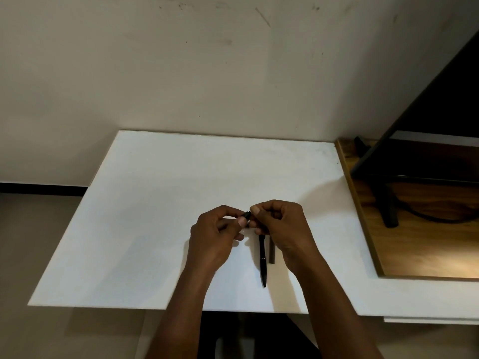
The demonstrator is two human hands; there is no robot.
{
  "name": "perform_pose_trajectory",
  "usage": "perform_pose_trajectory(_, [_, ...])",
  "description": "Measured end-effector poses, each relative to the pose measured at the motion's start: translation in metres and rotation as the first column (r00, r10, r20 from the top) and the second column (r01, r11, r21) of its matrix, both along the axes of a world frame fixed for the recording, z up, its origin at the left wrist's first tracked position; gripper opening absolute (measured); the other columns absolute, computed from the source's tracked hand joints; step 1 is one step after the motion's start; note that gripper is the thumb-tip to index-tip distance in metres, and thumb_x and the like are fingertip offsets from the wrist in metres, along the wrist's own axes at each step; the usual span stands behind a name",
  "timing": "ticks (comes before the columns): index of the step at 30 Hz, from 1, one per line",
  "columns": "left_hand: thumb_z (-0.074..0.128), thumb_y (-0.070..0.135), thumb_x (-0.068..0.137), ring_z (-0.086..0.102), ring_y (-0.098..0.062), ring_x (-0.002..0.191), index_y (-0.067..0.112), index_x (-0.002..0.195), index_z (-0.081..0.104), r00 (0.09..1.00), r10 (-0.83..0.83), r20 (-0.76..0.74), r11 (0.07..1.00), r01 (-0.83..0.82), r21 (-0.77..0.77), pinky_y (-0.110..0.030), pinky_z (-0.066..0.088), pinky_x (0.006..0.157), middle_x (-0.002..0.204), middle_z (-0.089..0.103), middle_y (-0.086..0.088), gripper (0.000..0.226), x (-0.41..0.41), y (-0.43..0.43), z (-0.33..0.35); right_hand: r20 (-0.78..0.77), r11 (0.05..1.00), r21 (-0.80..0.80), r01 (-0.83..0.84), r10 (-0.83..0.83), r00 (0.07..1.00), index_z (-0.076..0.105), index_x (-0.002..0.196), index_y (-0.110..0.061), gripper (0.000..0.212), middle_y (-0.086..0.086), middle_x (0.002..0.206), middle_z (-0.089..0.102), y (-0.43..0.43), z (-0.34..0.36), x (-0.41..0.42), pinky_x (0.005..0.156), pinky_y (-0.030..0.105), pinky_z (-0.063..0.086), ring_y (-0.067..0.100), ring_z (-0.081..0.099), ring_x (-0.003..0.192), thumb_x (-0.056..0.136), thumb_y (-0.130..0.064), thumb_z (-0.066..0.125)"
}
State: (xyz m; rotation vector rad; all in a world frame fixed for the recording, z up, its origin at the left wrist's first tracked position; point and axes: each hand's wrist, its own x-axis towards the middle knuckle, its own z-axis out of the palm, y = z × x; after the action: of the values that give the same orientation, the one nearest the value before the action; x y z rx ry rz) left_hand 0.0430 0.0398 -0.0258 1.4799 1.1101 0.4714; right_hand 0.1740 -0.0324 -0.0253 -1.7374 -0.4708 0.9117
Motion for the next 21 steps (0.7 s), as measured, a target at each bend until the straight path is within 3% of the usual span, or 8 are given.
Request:
perform_pose_trajectory(3, [0.069, 0.021, 0.093, 0.075, -0.004, 0.068, 0.018, 0.095, 0.073, 0.999, -0.026, -0.032, 1.000, 0.026, -0.012, -0.003, 0.044, 0.053, 0.077, 0.080, 0.001, 0.007, -0.001, -0.001, -0.002, 0.044, 0.998, -0.058, -0.021, 0.024, 0.999, 0.071, 0.089, -0.007, 0.012, 0.006, 0.075, 0.078, 0.002, -0.002, -0.004, 0.065, 0.024, 0.058, 0.015, 0.076, 0.065, 0.096, -0.011, 0.062])
perform_pose_trajectory(6, [0.066, 0.024, 0.094, 0.073, -0.008, 0.076, 0.022, 0.093, 0.072, 0.996, -0.041, -0.078, 0.999, 0.040, -0.023, -0.017, 0.044, 0.058, 0.079, 0.080, 0.003, 0.006, -0.002, -0.002, -0.003, 0.072, 0.994, -0.107, -0.032, 0.039, 0.997, 0.065, 0.090, -0.005, 0.014, 0.008, 0.079, 0.076, 0.005, -0.003, -0.012, 0.056, 0.014, 0.052, 0.015, 0.076, 0.063, 0.097, -0.005, 0.053])
perform_pose_trajectory(8, [0.065, 0.024, 0.095, 0.073, -0.015, 0.080, 0.021, 0.093, 0.071, 0.994, -0.032, -0.100, 0.999, 0.028, -0.038, -0.024, 0.045, 0.061, 0.081, 0.080, 0.001, 0.007, -0.003, -0.001, -0.003, 0.088, 0.995, -0.102, -0.005, 0.014, 0.996, 0.060, 0.090, -0.004, 0.016, 0.008, 0.080, 0.074, 0.005, -0.003, -0.014, 0.057, 0.018, 0.055, 0.017, 0.076, 0.062, 0.096, 0.000, 0.045])
perform_pose_trajectory(10, [0.065, 0.022, 0.095, 0.076, -0.013, 0.080, 0.018, 0.093, 0.071, 0.996, -0.003, -0.086, 0.997, -0.004, -0.081, -0.022, 0.043, 0.057, 0.085, 0.080, -0.001, 0.007, -0.006, 0.000, -0.002, 0.083, 0.995, -0.092, 0.030, -0.022, 0.996, 0.057, 0.090, -0.002, 0.016, 0.011, 0.079, 0.074, 0.005, -0.001, -0.013, 0.065, 0.028, 0.061, 0.023, 0.076, 0.063, 0.094, 0.003, 0.042])
perform_pose_trajectory(14, [0.066, 0.022, 0.095, 0.077, -0.008, 0.079, 0.016, 0.095, 0.071, 0.996, 0.037, -0.083, 0.990, -0.048, -0.129, -0.018, 0.041, 0.054, 0.089, 0.080, 0.000, 0.008, -0.012, 0.003, 0.000, 0.106, 0.987, -0.154, -0.054, 0.071, 0.992, 0.061, 0.086, 0.003, 0.016, 0.021, 0.080, 0.074, 0.002, 0.003, -0.015, 0.057, 0.025, 0.060, 0.034, 0.075, 0.066, 0.094, 0.005, 0.047])
perform_pose_trajectory(18, [0.066, 0.024, 0.094, 0.076, -0.010, 0.081, 0.017, 0.094, 0.071, 0.995, 0.053, -0.083, 0.989, -0.064, -0.136, -0.023, 0.042, 0.059, 0.089, 0.080, 0.001, 0.008, -0.013, 0.003, 0.000, 0.260, 0.945, -0.287, -0.159, 0.236, 0.936, 0.066, 0.079, -0.003, 0.016, 0.008, 0.073, 0.076, 0.001, 0.000, -0.022, 0.070, 0.034, 0.063, 0.020, 0.076, 0.061, 0.089, 0.002, 0.054])
perform_pose_trajectory(21, [0.066, 0.024, 0.094, 0.077, -0.009, 0.079, 0.017, 0.095, 0.070, 0.995, 0.064, -0.081, 0.986, -0.075, -0.149, -0.023, 0.041, 0.058, 0.088, 0.080, 0.002, 0.008, -0.011, 0.003, 0.000, 0.411, 0.922, -0.356, -0.153, 0.301, 0.860, 0.070, 0.076, -0.012, 0.013, -0.001, 0.066, 0.074, 0.003, 0.000, -0.026, 0.070, 0.029, 0.056, 0.012, 0.072, 0.068, 0.086, -0.011, 0.061])
